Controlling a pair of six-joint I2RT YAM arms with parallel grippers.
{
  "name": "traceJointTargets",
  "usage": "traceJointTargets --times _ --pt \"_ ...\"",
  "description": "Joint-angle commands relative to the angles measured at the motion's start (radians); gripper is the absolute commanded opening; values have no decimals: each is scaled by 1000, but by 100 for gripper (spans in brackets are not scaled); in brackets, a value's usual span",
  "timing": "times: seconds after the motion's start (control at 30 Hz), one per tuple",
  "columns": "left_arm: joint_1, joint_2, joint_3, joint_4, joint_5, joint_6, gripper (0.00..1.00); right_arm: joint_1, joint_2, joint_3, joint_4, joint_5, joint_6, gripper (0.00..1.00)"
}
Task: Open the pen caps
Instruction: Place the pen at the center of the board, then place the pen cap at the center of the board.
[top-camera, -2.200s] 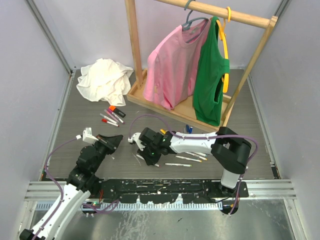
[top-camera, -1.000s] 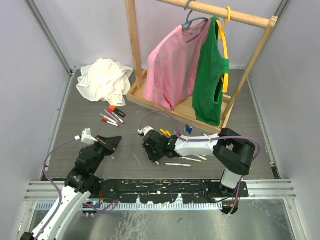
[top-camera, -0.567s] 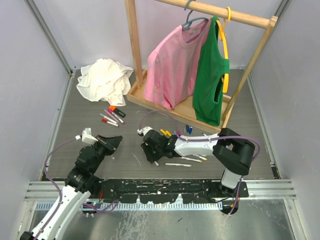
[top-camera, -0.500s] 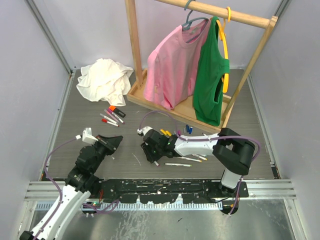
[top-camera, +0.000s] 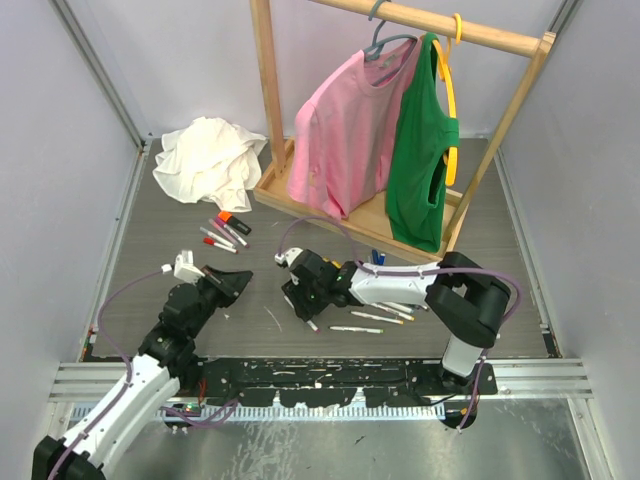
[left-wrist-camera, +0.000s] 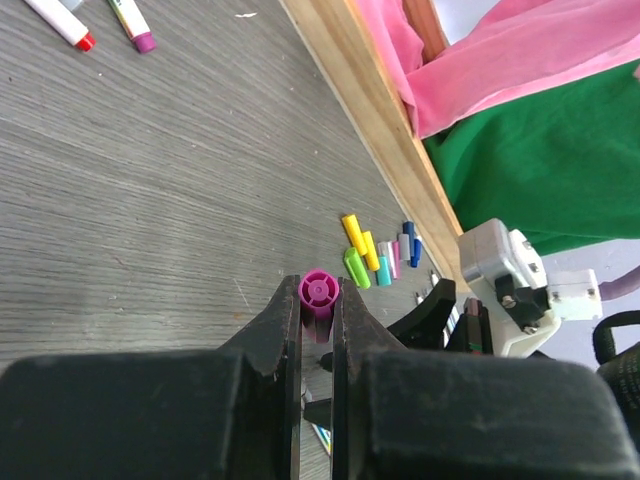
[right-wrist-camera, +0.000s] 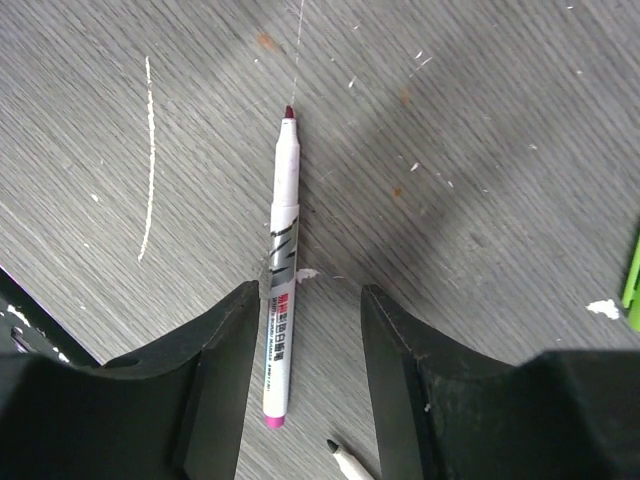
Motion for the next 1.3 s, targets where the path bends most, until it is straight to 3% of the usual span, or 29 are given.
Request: traceJointTargets --times 0.0,0.23,0.4,0.53,0.67,0.87,1.27 --pt "4 91 4 162 23 -3 0 -27 -69 51 10 -47 -61 51" --pt "4 329 90 173 13 -4 2 -53 -155 121 -93 -169 -326 53" --pt "3 592 217 148 65 2 0 -182 -197 161 -249 -513 -539 52" --pt "-6 791 339 88 116 17 0 -237 -236 150 -265 -562 -576 52" --pt "-72 936 460 -61 11 14 0 -258 -258 142 -265 -577 -592 52" --pt "-155 1000 555 -177 -130 10 2 -266 -247 143 -269 -571 -598 52" --pt "-168 1066 567 -156 -126 3 19 -267 -234 145 -274 -564 -600 52"
